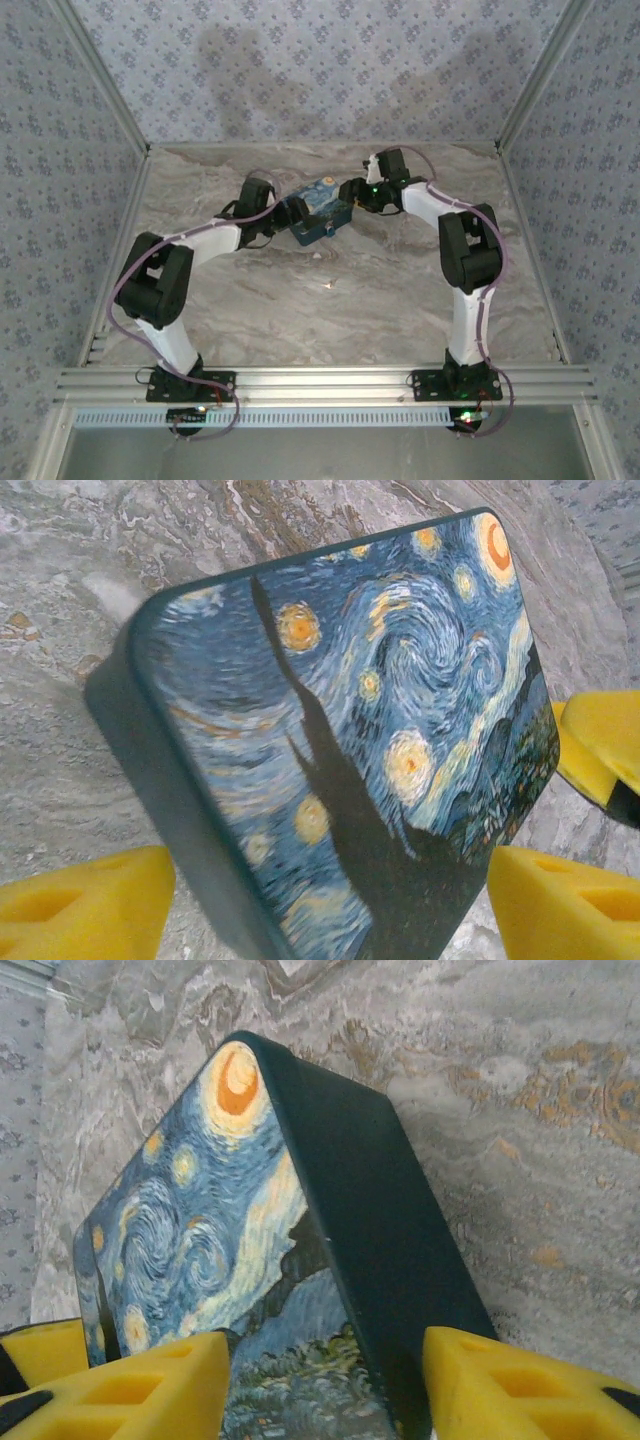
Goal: Unlock the padlock with the key
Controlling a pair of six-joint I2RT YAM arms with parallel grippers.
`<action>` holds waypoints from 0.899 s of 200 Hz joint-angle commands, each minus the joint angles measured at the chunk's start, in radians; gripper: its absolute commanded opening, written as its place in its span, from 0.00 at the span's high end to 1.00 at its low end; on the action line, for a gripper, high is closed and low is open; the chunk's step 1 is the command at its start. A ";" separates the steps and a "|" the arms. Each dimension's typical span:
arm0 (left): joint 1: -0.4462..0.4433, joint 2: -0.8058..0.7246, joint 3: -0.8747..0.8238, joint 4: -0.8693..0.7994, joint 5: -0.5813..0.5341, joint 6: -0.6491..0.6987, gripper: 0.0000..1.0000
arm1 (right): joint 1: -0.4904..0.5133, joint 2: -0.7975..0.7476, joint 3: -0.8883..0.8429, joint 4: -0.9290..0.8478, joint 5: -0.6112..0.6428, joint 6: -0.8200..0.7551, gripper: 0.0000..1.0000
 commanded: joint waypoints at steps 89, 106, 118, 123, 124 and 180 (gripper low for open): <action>-0.004 0.009 0.002 -0.047 0.075 0.055 0.34 | 0.069 -0.185 -0.206 -0.023 -0.006 -0.091 0.49; -0.007 -0.015 -0.023 -0.044 0.086 0.056 0.34 | 0.076 -0.230 -0.268 0.004 0.008 -0.074 0.50; -0.011 -0.031 -0.036 -0.047 0.089 0.061 0.34 | 0.080 -0.264 -0.334 0.024 0.027 -0.064 0.49; -0.013 -0.037 -0.043 -0.051 0.091 0.063 0.34 | 0.083 -0.277 -0.354 0.031 0.037 -0.061 0.49; -0.014 -0.039 -0.044 -0.051 0.092 0.063 0.34 | 0.082 -0.279 -0.357 0.032 0.039 -0.061 0.49; -0.044 -0.064 -0.094 -0.027 0.103 0.056 0.34 | 0.083 -0.360 -0.459 0.048 0.095 -0.058 0.48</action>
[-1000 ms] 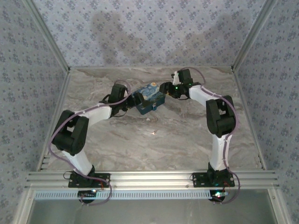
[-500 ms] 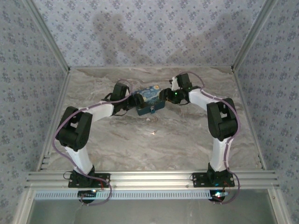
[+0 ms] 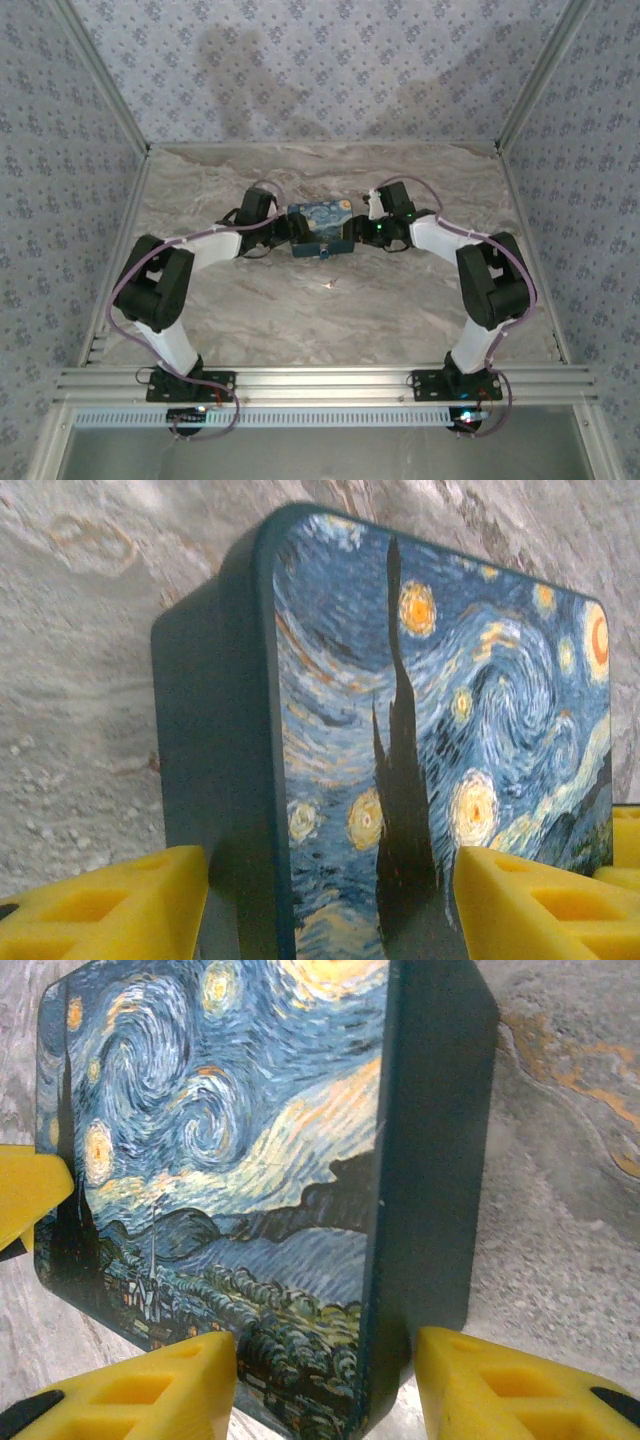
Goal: Unlock the padlock with the key
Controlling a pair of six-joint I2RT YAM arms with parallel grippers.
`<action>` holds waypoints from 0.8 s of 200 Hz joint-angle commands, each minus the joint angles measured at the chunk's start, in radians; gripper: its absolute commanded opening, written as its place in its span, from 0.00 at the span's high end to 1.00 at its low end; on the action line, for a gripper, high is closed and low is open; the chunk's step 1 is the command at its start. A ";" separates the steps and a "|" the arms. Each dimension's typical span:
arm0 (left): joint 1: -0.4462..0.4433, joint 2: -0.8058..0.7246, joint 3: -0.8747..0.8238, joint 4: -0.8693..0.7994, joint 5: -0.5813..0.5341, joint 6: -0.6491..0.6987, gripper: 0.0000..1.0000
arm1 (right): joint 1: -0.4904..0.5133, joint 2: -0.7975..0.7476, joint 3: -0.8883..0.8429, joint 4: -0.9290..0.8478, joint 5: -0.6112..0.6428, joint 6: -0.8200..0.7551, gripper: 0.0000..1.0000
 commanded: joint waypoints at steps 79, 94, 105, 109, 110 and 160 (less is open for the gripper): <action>-0.014 -0.044 -0.008 -0.009 -0.019 0.023 0.22 | 0.006 -0.163 -0.086 -0.119 0.221 0.001 0.38; -0.007 -0.068 -0.016 -0.022 -0.036 0.028 0.20 | 0.024 -0.214 -0.103 -0.163 0.295 0.004 0.38; -0.005 -0.098 -0.035 -0.025 -0.051 0.028 0.20 | 0.055 -0.250 -0.111 -0.199 0.347 0.004 0.38; -0.004 -0.111 -0.045 -0.026 -0.058 0.029 0.20 | 0.069 -0.261 -0.114 -0.210 0.361 0.003 0.38; -0.004 -0.114 -0.048 -0.026 -0.060 0.029 0.20 | 0.072 -0.263 -0.115 -0.213 0.365 0.005 0.38; -0.044 -0.364 -0.234 -0.113 -0.184 -0.014 0.22 | 0.304 -0.255 -0.129 -0.247 0.490 0.097 0.48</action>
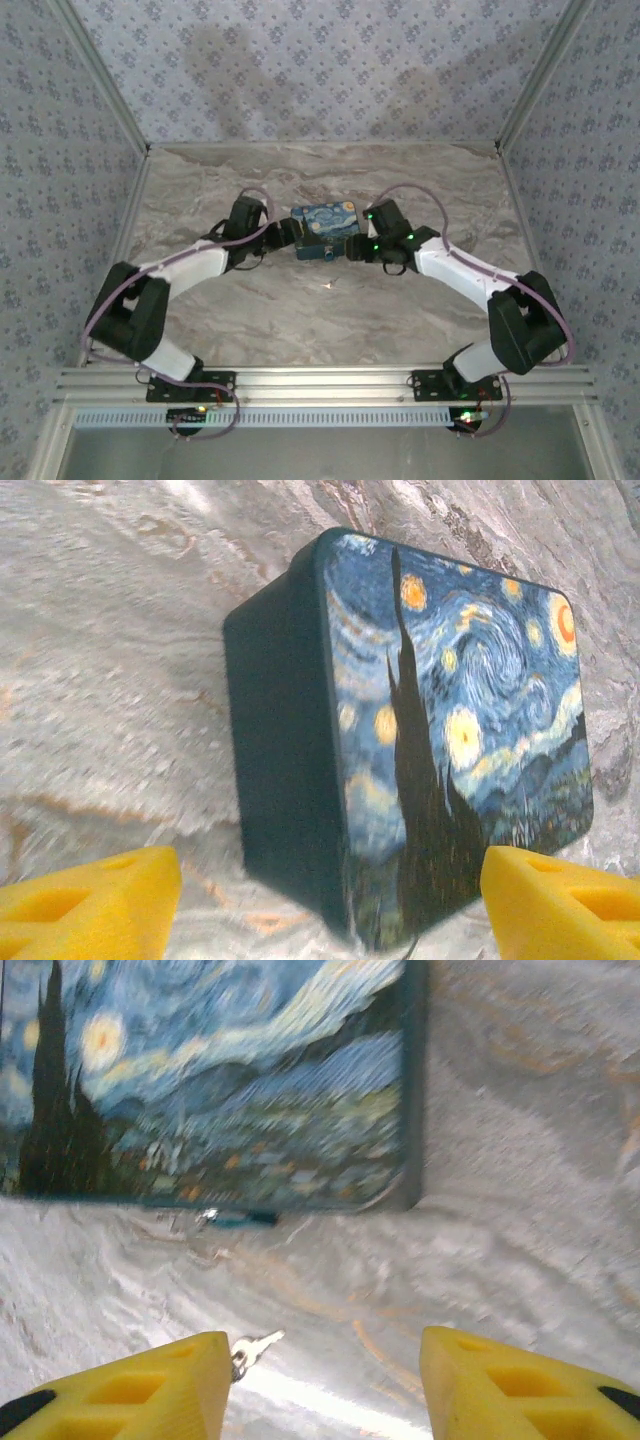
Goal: Unlock the padlock with the key
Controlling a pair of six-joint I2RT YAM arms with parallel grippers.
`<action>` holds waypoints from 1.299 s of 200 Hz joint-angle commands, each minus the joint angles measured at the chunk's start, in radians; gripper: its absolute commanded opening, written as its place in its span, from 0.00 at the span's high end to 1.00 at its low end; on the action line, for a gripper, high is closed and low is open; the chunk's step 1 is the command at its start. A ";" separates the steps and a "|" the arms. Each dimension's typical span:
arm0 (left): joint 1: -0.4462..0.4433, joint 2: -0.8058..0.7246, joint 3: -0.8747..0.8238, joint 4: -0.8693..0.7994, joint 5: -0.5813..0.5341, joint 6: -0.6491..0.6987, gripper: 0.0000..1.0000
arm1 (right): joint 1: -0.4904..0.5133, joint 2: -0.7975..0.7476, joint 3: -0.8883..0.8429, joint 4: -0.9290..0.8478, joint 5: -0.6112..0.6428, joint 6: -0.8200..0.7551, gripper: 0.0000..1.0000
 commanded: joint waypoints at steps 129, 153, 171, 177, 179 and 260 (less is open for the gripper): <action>-0.158 -0.682 -0.423 -0.277 -0.234 -0.192 0.20 | 0.276 0.334 0.157 -0.079 0.246 0.249 0.52; -0.158 -0.668 -0.431 -0.256 -0.227 -0.199 0.20 | 0.276 0.345 0.163 -0.101 0.245 0.264 0.54; -0.158 -0.651 -0.431 -0.234 -0.217 -0.202 0.20 | 0.274 0.358 0.170 -0.108 0.240 0.268 0.55; -0.158 -0.644 -0.431 -0.231 -0.216 -0.202 0.20 | 0.274 0.363 0.172 -0.112 0.245 0.271 0.56; -0.158 -0.642 -0.430 -0.231 -0.215 -0.202 0.20 | 0.274 0.364 0.172 -0.112 0.245 0.273 0.56; -0.158 -0.634 -0.429 -0.220 -0.215 -0.215 0.21 | 0.277 0.376 0.141 -0.077 0.216 0.289 0.73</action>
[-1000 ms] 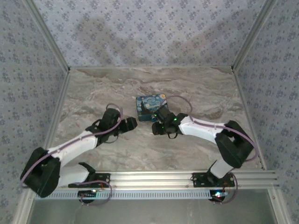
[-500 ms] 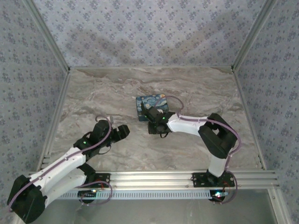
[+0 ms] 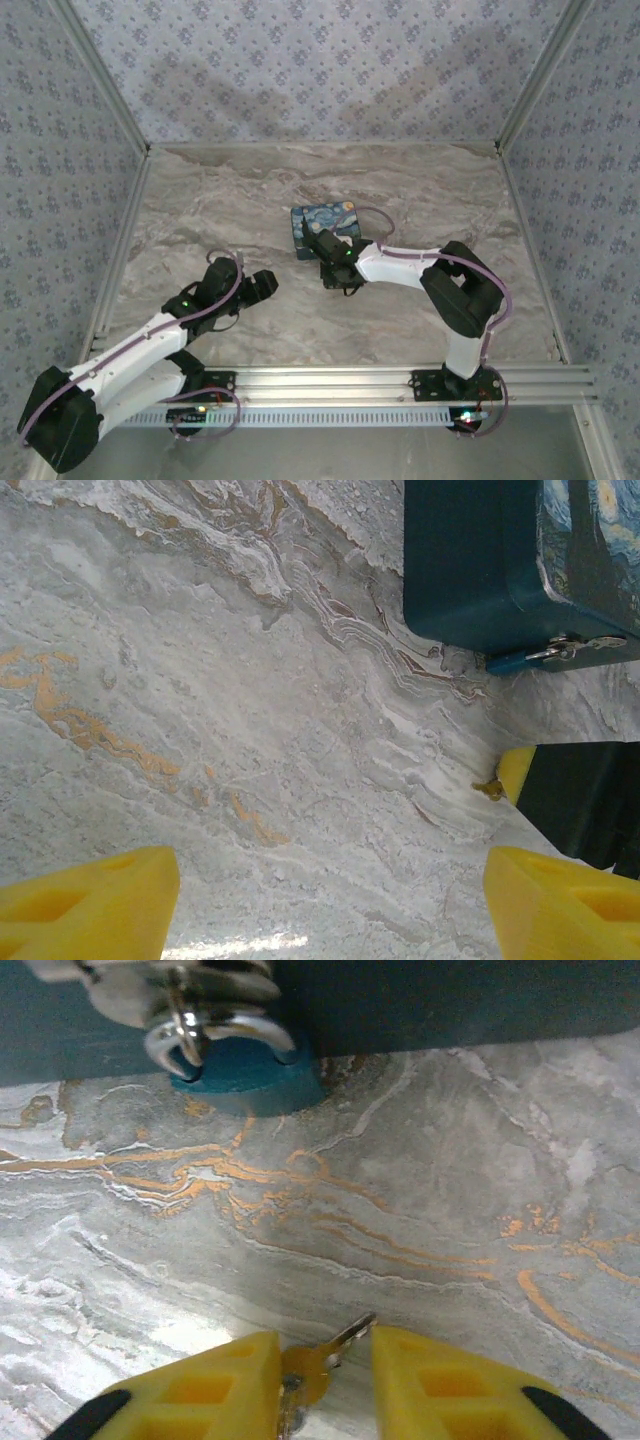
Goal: Unlock the padlock with the key
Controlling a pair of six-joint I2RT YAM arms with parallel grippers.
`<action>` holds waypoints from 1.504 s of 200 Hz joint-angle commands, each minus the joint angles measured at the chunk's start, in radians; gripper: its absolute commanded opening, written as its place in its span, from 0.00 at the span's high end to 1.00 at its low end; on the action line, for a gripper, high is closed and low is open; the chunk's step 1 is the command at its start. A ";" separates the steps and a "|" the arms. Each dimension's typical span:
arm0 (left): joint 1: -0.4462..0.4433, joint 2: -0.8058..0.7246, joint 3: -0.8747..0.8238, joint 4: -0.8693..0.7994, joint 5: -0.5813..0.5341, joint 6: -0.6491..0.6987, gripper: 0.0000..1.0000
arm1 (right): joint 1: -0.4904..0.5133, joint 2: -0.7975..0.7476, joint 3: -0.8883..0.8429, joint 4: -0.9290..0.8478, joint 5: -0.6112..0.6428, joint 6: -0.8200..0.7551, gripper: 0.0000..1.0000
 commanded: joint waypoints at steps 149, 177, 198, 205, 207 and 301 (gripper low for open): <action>-0.007 -0.016 0.022 0.026 -0.008 -0.040 0.21 | 0.014 -0.162 -0.164 0.218 -0.107 -0.119 1.00; -0.007 -0.008 0.075 0.019 0.007 -0.017 0.21 | 0.001 -0.281 -0.231 0.301 -0.162 -0.207 1.00; -0.007 0.009 0.128 0.020 0.040 0.007 0.21 | -0.022 -0.372 -0.262 0.327 -0.211 -0.238 1.00; -0.007 0.017 0.149 0.022 0.056 0.014 0.21 | -0.031 -0.404 -0.268 0.325 -0.225 -0.245 1.00; -0.008 0.019 0.154 0.023 0.061 0.016 0.21 | -0.034 -0.412 -0.268 0.324 -0.234 -0.247 1.00; -0.007 0.159 0.308 0.498 0.521 0.116 0.23 | -0.196 -0.721 -0.161 0.171 -0.580 -0.178 1.00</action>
